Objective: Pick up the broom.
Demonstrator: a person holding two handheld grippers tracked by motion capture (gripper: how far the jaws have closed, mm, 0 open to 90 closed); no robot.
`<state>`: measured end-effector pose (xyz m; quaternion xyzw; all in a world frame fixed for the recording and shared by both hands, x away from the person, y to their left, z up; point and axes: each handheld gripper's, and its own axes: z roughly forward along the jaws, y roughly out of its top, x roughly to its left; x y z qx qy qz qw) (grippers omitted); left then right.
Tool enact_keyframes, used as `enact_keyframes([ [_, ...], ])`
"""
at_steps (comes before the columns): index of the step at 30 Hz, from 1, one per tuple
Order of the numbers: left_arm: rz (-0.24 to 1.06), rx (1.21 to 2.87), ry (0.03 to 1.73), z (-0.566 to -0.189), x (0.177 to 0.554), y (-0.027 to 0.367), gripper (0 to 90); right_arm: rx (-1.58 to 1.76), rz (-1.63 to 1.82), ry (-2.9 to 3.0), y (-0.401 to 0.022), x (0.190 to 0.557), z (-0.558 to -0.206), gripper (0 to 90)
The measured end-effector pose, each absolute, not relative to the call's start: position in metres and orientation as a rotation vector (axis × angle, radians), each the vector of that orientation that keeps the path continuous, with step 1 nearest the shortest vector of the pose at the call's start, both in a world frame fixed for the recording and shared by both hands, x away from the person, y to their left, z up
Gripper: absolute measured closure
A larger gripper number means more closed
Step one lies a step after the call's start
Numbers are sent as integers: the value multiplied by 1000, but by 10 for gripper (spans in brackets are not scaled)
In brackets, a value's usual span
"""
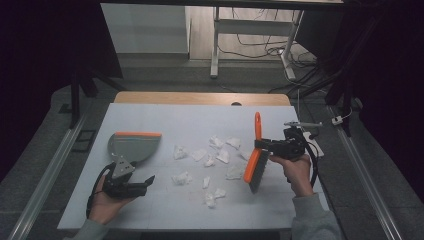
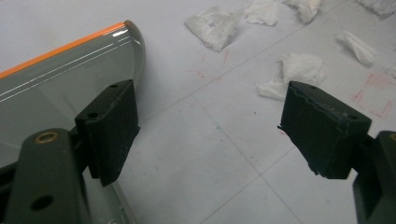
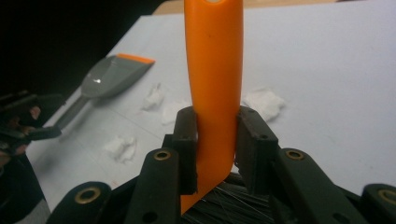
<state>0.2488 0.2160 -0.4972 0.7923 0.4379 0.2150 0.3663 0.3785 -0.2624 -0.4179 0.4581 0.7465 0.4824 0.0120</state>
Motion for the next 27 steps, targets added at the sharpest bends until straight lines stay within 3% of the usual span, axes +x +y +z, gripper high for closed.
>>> enact_keyframes([
  [14,528,2017,1080,-486,253,200,204,1377,1639,2284,-242,369,-416,707],
  [27,466,2061,950,-478,263,146,207,1365,1693,2234,-218,364,-420,707],
])
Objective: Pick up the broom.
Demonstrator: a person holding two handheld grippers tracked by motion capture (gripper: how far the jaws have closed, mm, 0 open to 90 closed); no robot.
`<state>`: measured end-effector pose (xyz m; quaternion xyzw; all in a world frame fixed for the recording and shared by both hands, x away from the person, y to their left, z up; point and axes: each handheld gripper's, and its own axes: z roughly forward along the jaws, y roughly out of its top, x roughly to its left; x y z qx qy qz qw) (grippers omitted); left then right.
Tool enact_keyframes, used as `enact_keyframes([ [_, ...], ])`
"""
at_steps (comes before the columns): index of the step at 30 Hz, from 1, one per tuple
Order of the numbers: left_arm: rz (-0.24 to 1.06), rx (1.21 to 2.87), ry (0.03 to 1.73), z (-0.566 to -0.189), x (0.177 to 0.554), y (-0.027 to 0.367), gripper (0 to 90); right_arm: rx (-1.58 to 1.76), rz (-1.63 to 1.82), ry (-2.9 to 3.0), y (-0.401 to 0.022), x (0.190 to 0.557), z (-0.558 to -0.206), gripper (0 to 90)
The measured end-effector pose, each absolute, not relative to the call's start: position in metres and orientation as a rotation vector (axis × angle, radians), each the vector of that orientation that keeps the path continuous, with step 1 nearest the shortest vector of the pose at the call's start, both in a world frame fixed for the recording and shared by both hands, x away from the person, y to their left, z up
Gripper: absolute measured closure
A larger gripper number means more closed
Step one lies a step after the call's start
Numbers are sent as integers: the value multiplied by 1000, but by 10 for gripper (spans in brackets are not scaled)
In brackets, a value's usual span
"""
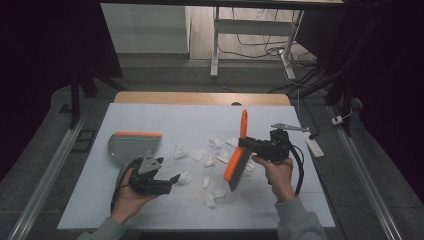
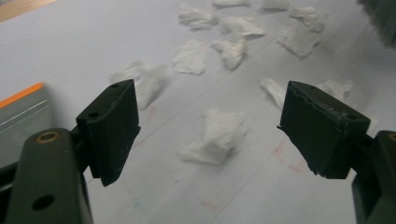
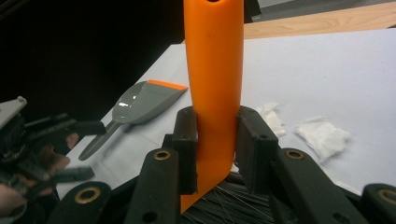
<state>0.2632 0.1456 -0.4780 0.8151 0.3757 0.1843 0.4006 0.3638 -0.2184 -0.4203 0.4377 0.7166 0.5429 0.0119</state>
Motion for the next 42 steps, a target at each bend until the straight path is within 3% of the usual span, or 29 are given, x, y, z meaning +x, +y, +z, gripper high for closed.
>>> enact_keyframes([
  [16,354,2068,781,-472,261,74,212,1315,1708,2194,-185,353,-429,707],
  [24,353,2047,785,-478,268,58,256,1311,1731,2167,-175,349,-432,707],
  [35,382,2043,807,-484,274,49,493,1351,1821,2107,-164,342,-437,706],
  [40,359,2015,852,-487,278,55,738,1379,1863,2087,-162,340,-439,705],
  [42,338,2007,882,-487,282,61,763,1374,1866,2084,-161,339,-440,705],
])
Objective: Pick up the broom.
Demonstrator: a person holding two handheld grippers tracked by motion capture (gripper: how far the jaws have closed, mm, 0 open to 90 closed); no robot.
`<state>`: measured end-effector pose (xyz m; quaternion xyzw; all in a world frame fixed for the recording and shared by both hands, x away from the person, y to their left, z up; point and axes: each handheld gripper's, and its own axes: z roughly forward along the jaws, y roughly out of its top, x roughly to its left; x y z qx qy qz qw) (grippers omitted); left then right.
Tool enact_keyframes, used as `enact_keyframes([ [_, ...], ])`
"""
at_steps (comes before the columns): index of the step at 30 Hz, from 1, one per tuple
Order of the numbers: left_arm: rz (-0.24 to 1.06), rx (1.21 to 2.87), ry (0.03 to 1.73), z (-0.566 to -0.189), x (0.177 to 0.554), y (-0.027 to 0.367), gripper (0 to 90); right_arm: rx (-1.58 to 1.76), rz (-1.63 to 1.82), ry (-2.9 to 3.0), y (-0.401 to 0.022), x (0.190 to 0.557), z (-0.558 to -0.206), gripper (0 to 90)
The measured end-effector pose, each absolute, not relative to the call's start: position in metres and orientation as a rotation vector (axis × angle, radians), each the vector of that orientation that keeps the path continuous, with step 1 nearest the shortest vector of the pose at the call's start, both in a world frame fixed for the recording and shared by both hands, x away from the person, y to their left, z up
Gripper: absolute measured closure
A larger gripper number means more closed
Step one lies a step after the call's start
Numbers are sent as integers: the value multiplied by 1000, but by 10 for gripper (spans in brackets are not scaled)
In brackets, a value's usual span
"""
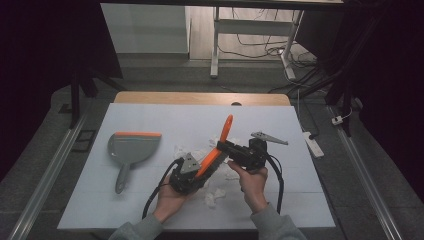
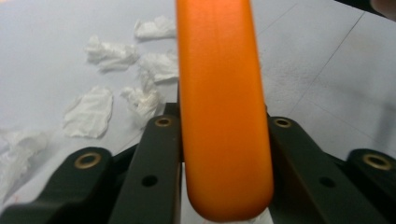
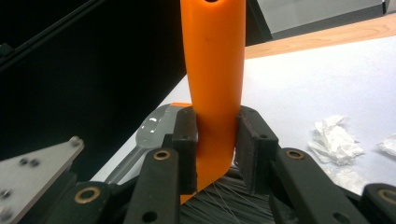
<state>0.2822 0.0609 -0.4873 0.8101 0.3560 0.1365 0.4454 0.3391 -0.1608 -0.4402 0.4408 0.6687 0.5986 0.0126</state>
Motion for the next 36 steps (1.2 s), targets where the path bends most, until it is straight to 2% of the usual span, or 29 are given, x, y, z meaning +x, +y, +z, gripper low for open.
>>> enact_keyframes([
  [11,343,2034,861,-483,284,74,802,1353,1881,2103,-158,338,-441,683],
  [12,343,2034,861,-483,284,74,803,1337,1870,2108,-157,338,-440,665],
  [15,343,2018,866,-480,286,81,802,1303,1843,2101,-156,337,-439,519],
  [16,340,2005,874,-479,287,83,802,1303,1843,2101,-156,337,-439,519],
  [17,332,2004,876,-477,288,86,803,1266,1816,2121,-155,336,-437,425],
  [20,340,2049,867,-472,291,97,802,1135,1761,2184,-157,333,-430,386],
  [26,346,2102,822,-465,291,104,802,955,1629,2274,-160,326,-417,366],
  [36,298,2302,711,-463,296,96,801,688,1407,2420,-173,311,-399,357],
])
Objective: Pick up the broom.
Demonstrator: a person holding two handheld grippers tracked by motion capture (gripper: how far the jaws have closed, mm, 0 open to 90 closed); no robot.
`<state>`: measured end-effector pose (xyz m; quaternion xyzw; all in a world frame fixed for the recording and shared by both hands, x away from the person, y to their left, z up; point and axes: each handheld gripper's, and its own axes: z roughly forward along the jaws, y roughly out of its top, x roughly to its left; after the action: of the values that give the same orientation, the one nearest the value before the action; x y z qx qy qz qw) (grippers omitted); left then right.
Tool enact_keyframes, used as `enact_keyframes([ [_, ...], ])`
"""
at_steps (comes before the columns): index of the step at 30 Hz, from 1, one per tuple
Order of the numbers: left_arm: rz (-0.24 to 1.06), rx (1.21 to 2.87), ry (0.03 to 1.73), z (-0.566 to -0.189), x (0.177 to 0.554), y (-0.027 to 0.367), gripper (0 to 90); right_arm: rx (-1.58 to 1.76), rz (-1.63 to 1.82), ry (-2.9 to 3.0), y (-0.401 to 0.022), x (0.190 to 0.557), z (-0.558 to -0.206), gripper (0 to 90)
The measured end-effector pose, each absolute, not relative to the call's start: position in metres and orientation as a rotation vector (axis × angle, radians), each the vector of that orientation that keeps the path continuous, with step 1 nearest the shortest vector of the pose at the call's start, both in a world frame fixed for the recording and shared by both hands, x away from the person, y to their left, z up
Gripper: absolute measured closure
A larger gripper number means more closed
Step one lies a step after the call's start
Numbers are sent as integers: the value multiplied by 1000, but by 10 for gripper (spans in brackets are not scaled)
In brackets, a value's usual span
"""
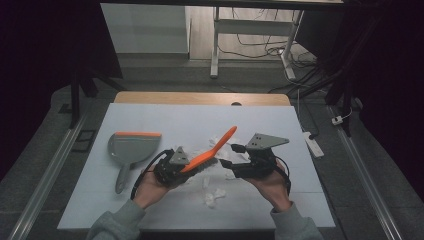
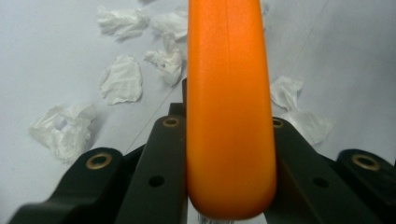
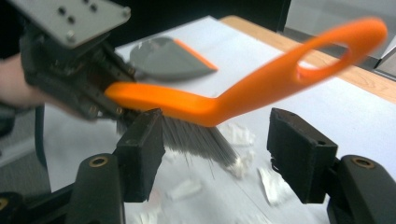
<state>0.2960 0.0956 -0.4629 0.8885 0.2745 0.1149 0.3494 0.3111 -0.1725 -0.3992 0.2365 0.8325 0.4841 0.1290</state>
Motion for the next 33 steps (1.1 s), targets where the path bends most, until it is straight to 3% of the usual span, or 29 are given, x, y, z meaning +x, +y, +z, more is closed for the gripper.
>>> enact_keyframes([
  [14,277,2544,511,-449,302,60,801,438,1083,2587,-154,308,-400,322],
  [21,281,2602,424,-446,298,47,800,386,916,2673,-146,312,-413,378],
  [25,262,2605,369,-443,298,44,800,344,858,2741,-144,314,-422,455],
  [27,255,2613,356,-443,298,43,799,319,823,2759,-143,314,-425,537],
  [33,215,2609,305,-443,298,43,792,212,761,2800,-141,311,-431,617],
])
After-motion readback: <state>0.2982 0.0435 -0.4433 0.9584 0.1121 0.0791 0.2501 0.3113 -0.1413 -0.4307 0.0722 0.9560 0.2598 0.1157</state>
